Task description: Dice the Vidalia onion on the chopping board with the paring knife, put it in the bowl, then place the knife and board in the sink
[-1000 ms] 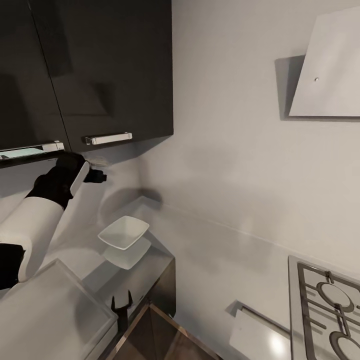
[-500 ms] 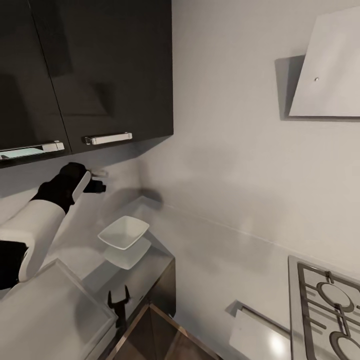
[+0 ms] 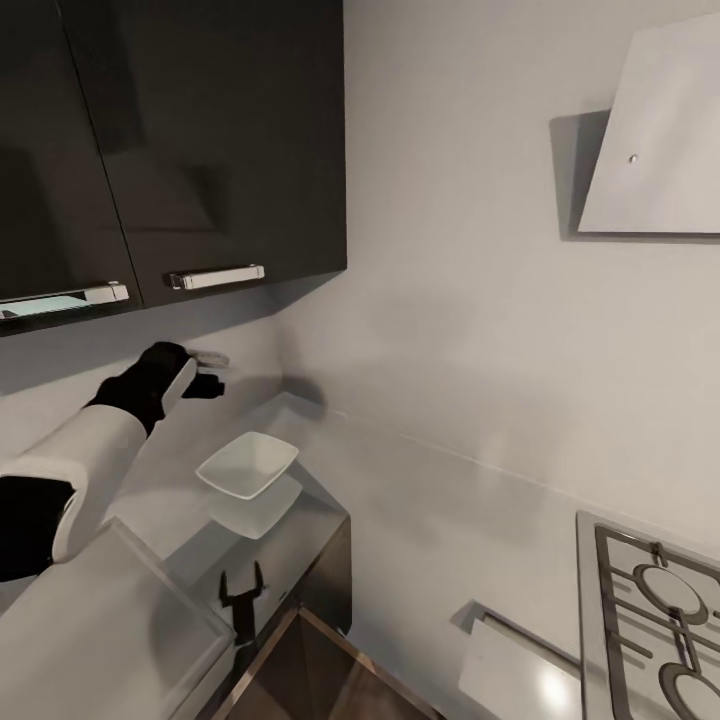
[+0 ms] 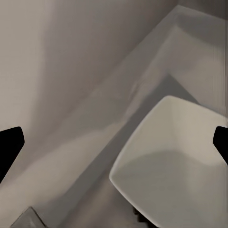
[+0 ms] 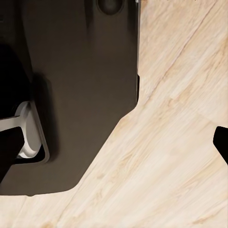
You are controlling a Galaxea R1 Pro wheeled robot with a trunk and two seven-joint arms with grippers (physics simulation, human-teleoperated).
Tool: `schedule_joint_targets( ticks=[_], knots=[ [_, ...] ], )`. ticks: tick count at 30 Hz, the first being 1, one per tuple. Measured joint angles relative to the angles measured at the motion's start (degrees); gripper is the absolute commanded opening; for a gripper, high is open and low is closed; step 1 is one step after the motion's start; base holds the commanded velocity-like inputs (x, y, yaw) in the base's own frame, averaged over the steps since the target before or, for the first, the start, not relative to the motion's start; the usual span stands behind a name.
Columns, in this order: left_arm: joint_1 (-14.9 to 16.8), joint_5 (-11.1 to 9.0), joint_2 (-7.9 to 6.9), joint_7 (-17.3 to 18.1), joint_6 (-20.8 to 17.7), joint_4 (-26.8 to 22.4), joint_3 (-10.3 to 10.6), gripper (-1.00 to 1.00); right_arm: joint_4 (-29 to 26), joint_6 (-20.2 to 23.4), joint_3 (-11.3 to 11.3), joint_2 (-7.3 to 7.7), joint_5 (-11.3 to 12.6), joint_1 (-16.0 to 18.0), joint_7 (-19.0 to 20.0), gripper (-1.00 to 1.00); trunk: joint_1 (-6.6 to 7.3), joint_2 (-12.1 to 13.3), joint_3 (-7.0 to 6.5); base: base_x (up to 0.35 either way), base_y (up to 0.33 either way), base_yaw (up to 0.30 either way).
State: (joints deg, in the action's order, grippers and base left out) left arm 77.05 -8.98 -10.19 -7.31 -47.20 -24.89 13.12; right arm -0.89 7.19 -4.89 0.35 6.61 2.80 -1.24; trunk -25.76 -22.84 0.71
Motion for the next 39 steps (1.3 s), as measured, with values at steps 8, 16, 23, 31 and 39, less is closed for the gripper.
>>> schedule_joint_targets(
  ticks=[8,16,23,31,39],
  knots=[
    [0.0,-0.04,1.05,0.0,1.86,1.72,0.01,1.0,-0.07,-0.28,-0.05,0.0,-0.04,0.0,0.04,1.0,0.0,0.0,0.0,0.0,0.0,0.0],
    [0.01,0.01,1.12,0.01,8.97,8.13,0.06,1.0,-0.14,-0.37,-0.13,0.01,-0.23,0.01,0.08,1.0,0.0,0.0,0.0,0.0,0.0,0.0],
    [0.02,0.02,1.08,2.29,9.87,9.84,0.08,1.0,-0.14,-1.64,-0.13,0.02,-0.26,0.01,0.09,1.0,0.0,0.0,0.0,0.0,0.0,0.0],
    [0.02,0.03,1.08,2.5,9.94,10.78,0.09,1.0,-0.14,-1.78,-0.06,0.13,-0.26,0.01,0.04,1.0,0.0,0.0,0.0,0.0,0.0,0.0],
    [0.02,0.03,1.08,2.5,10.04,11.35,0.09,1.0,-0.14,-1.79,-0.09,0.13,-0.26,0.01,0.0,1.0,0.0,0.0,0.0,0.0,0.0,0.0]
  ],
)
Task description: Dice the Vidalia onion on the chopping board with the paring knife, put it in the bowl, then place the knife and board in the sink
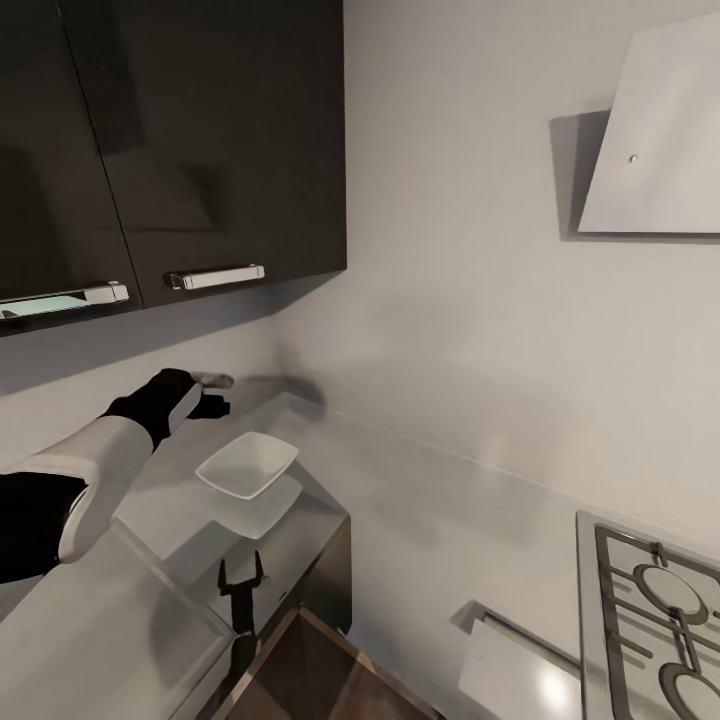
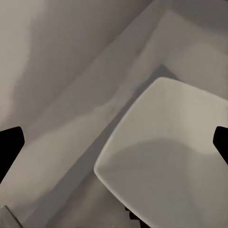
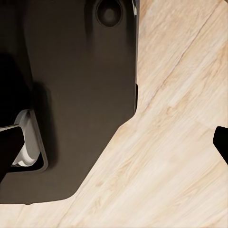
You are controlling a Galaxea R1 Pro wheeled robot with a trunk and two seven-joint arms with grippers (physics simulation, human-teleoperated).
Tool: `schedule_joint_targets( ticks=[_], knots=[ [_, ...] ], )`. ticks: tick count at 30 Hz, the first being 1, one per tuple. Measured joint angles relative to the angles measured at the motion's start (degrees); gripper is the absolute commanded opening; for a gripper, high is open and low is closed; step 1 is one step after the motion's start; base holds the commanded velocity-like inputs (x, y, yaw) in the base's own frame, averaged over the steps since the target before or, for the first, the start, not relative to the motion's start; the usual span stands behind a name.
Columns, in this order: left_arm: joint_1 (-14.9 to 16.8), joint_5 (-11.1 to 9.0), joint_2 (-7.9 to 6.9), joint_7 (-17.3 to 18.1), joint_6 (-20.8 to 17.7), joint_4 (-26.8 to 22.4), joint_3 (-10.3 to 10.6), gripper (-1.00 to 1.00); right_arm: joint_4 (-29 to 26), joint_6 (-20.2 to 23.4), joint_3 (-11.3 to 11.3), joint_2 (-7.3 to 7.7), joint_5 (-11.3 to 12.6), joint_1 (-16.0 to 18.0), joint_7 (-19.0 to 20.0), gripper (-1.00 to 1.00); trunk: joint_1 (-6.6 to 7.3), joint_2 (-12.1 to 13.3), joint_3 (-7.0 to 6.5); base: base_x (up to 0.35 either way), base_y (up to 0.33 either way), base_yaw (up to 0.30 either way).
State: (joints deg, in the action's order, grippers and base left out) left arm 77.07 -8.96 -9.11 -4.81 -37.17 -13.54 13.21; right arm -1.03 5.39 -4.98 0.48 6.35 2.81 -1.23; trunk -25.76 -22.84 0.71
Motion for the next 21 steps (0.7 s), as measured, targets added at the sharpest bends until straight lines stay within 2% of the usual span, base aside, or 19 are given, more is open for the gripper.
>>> schedule_joint_targets(
  ticks=[5,13,21],
  knots=[
    [0.0,0.0,-0.14,0.0,0.54,0.15,0.0,1.0,0.0,0.0,-0.01,-0.03,0.0,0.0,-0.1,1.0,0.0,0.0,0.0,0.0,0.0,0.0],
    [0.0,0.0,-0.1,-0.07,6.6,4.87,-0.06,1.0,0.0,0.01,0.03,0.0,0.0,0.0,-0.19,1.0,0.0,0.0,0.0,0.0,0.0,0.0],
    [0.01,-0.01,-0.18,-0.1,7.87,7.87,-0.05,1.0,0.0,0.0,0.03,0.02,0.0,0.0,-0.2,1.0,0.0,0.0,0.0,0.0,0.0,0.0]
  ],
)
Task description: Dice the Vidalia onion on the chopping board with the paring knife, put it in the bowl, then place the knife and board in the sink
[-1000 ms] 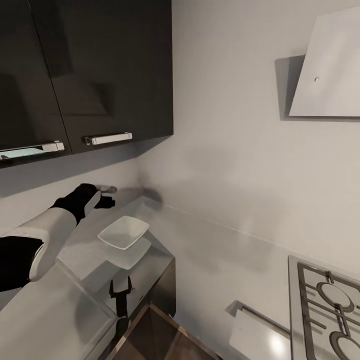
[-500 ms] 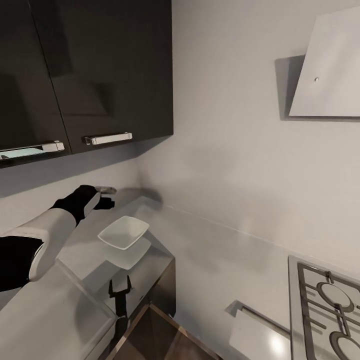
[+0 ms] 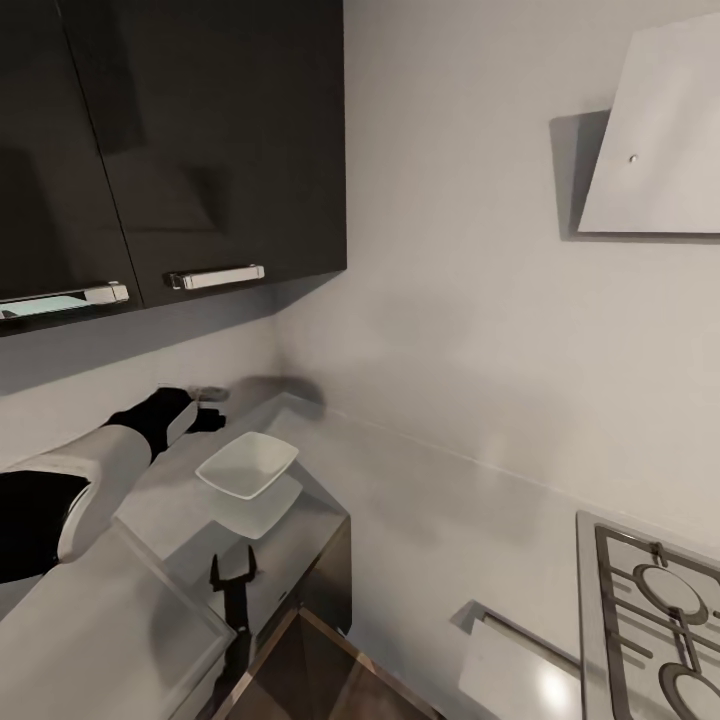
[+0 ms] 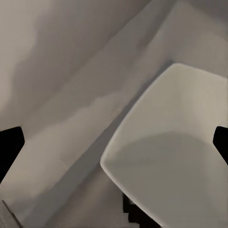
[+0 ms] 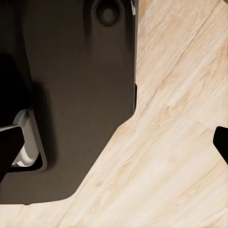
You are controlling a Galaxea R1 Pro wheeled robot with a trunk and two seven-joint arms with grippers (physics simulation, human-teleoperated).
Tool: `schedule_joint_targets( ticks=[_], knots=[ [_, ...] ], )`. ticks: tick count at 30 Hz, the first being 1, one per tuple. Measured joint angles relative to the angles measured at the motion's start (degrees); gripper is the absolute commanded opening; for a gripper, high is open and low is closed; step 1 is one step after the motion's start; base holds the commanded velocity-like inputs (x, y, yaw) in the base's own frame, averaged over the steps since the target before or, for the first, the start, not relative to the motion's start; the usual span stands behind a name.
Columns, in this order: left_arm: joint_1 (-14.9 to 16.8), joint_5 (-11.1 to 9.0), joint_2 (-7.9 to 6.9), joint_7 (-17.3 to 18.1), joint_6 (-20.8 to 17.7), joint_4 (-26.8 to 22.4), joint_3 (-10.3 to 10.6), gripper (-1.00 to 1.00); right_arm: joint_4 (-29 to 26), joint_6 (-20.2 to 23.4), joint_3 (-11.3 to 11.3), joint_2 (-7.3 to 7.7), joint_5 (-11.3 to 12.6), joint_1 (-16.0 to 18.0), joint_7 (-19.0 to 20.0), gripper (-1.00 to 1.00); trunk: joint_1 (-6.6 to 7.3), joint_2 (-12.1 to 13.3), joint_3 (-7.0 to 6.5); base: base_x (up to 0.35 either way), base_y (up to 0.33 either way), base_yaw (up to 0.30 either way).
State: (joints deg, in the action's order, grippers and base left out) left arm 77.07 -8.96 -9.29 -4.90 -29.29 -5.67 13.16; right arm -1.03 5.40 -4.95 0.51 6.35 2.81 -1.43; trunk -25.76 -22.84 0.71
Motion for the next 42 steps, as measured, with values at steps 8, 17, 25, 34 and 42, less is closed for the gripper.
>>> schedule_joint_targets(
  ticks=[8,17,25,34,42],
  knots=[
    [-0.01,-0.01,0.05,0.01,5.6,4.77,-0.03,1.0,0.0,0.0,0.0,0.02,0.0,0.0,-0.07,1.0,0.0,0.0,0.0,0.0,0.0,0.0],
    [-0.06,-0.01,0.08,0.2,6.88,7.73,-0.05,1.0,0.0,0.0,0.0,-0.05,0.05,0.0,-0.08,1.0,0.0,0.01,0.05,0.0,0.0,0.0],
    [-0.08,-0.01,0.2,0.2,6.93,7.79,-0.05,1.0,0.0,0.0,0.0,-0.07,0.09,-0.02,-0.08,1.0,0.01,0.06,0.63,0.0,0.0,0.0],
    [-0.08,-0.02,0.7,0.2,6.97,7.8,-0.06,1.0,0.0,0.0,0.0,-0.04,0.09,-0.02,-0.08,1.0,0.01,0.06,1.46,0.0,0.0,0.0],
    [-0.08,-0.01,0.84,0.2,6.98,7.8,-0.05,1.0,0.0,0.0,0.0,0.01,0.09,-0.02,-0.05,1.0,0.01,0.06,2.19,0.0,0.0,0.0]
  ],
)
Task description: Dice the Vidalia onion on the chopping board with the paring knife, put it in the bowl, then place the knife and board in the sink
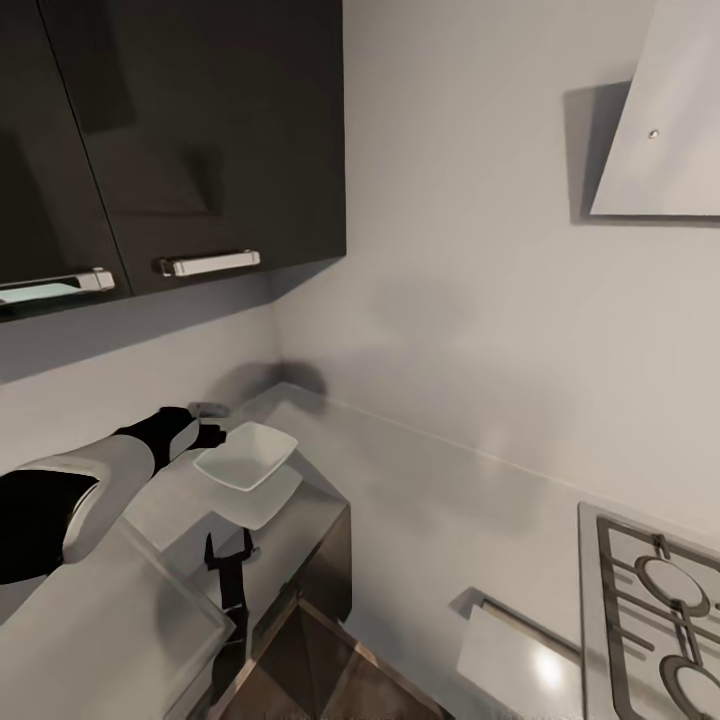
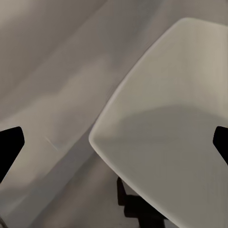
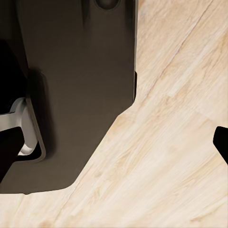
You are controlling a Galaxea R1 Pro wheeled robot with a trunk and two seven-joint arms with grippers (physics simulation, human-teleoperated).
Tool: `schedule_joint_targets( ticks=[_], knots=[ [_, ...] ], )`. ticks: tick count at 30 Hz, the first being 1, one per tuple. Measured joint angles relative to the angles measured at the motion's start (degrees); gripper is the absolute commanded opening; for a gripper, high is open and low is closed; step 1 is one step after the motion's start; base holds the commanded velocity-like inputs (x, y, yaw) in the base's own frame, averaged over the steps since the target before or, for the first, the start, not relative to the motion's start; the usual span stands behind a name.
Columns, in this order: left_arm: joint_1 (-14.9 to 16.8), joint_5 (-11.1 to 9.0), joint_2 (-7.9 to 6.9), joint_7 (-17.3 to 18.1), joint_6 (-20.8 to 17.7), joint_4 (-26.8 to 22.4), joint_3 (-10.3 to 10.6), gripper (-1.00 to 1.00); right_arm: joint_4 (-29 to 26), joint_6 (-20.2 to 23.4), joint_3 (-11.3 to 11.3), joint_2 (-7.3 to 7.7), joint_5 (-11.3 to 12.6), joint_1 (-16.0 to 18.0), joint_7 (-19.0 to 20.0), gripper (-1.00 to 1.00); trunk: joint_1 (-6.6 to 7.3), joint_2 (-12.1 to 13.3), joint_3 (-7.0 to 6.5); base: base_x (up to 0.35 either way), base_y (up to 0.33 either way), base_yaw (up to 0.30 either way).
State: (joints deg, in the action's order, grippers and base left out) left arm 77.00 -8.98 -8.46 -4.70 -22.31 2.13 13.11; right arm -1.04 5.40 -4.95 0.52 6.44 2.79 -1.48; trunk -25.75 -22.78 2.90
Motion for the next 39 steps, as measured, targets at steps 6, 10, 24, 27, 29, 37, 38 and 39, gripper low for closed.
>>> schedule_joint_targets(
  ticks=[6,10,24,27,29,37,38,39],
  knots=[
    [0.0,0.0,-0.14,0.0,0.0,0.02,-0.1,1.0,0.0,0.0,0.0,0.01,0.0,0.0,-0.01,1.0,0.0,0.0,0.55,0.0,0.0,0.0],
    [-0.03,-0.06,-0.26,0.0,0.24,0.07,-0.16,1.0,0.0,0.0,0.0,0.01,0.0,0.0,-0.02,1.0,0.0,0.0,0.92,0.0,0.0,0.0],
    [-0.08,-6.08,-0.27,-0.02,2.26,0.6,-0.29,1.0,0.0,0.11,0.0,-0.05,0.0,0.0,0.04,1.0,0.0,0.0,2.21,0.0,0.0,0.0],
    [-0.08,-7.42,-0.36,-0.02,2.3,0.62,-0.33,1.0,0.0,0.16,0.0,-0.03,0.0,0.0,0.05,1.0,0.0,-0.01,2.48,0.0,0.0,0.0],
    [-0.08,-7.95,-0.5,-0.02,2.31,0.64,-0.35,1.0,0.0,0.17,0.0,-0.04,0.0,0.0,0.05,1.0,0.0,-0.01,2.67,0.0,0.0,0.0],
    [-0.08,-12.27,-2.21,-0.08,4.29,1.64,-0.38,1.0,0.0,0.18,0.0,-0.05,0.0,0.0,0.05,1.0,0.0,-0.01,3.4,0.0,0.0,0.0],
    [-0.08,-13.3,-2.39,-0.18,6.2,1.98,-0.39,1.0,0.0,0.18,0.0,-0.07,0.0,0.0,0.04,1.0,0.0,-0.01,3.49,0.0,0.0,0.0],
    [-0.08,-13.41,-2.4,-0.19,6.4,2.02,-0.4,1.0,0.0,0.18,0.0,-0.08,0.0,0.0,0.04,1.0,0.0,-0.01,3.59,0.0,0.0,0.0]
  ],
)
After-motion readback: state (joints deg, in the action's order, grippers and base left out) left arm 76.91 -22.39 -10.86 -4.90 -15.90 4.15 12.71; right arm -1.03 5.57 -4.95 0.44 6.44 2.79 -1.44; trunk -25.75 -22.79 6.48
